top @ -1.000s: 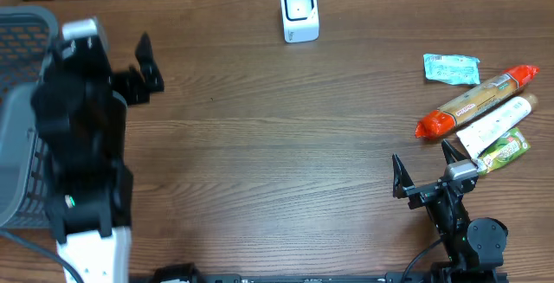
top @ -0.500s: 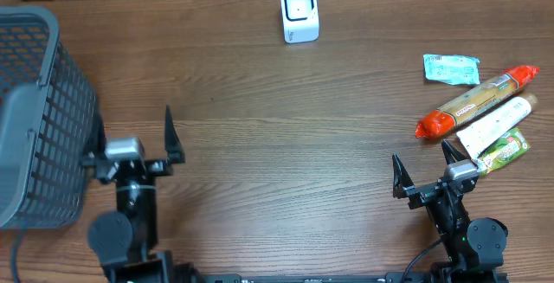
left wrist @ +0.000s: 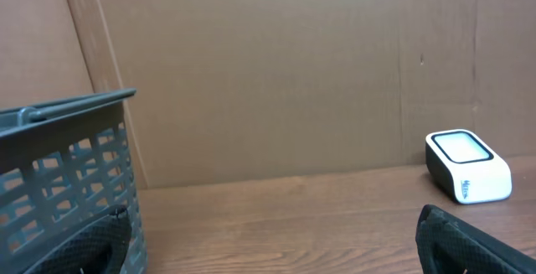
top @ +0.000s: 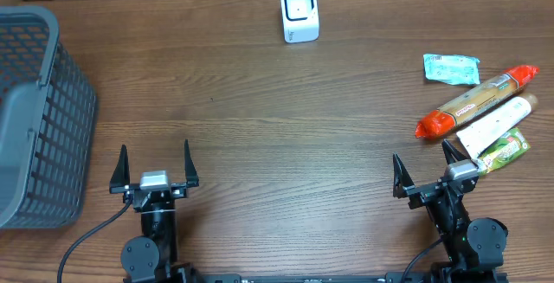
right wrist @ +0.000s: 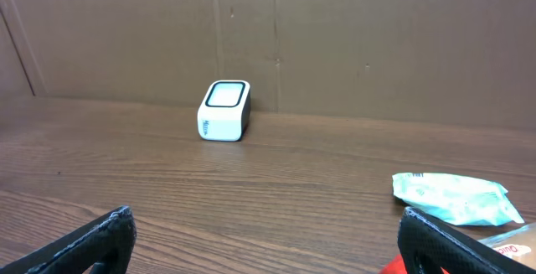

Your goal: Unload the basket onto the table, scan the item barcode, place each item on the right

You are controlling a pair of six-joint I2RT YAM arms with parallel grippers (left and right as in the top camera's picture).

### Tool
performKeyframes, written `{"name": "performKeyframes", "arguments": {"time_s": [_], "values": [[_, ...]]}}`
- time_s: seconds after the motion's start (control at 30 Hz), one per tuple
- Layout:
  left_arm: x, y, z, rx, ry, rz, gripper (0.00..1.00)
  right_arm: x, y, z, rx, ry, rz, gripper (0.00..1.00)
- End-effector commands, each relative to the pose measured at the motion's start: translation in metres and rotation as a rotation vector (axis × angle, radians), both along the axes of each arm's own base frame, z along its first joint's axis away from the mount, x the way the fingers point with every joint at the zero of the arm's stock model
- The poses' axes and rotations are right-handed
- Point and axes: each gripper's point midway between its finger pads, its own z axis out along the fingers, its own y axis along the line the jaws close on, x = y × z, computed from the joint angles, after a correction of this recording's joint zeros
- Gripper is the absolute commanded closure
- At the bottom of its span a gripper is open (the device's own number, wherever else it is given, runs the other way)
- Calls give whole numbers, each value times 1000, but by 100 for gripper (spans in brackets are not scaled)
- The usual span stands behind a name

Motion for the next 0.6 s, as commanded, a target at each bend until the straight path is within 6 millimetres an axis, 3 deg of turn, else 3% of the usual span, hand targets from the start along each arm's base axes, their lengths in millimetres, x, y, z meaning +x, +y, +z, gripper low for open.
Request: {"name": "performKeyframes", "arguments": {"time_s": [0.0, 0.17, 0.37, 0.57], "values": [[-5, -2, 7, 63, -32, 6, 0, 0, 0, -2, 3, -4, -1, 0], [-1, -2, -11, 64, 41, 1, 0, 0, 0, -2, 3, -4, -2, 0], [2, -9, -67, 17, 267, -51, 0, 0, 0, -2, 3, -4, -1, 0], [2, -10, -65, -58, 251, -61, 0, 0, 0, -2, 3, -4, -2, 0]]}}
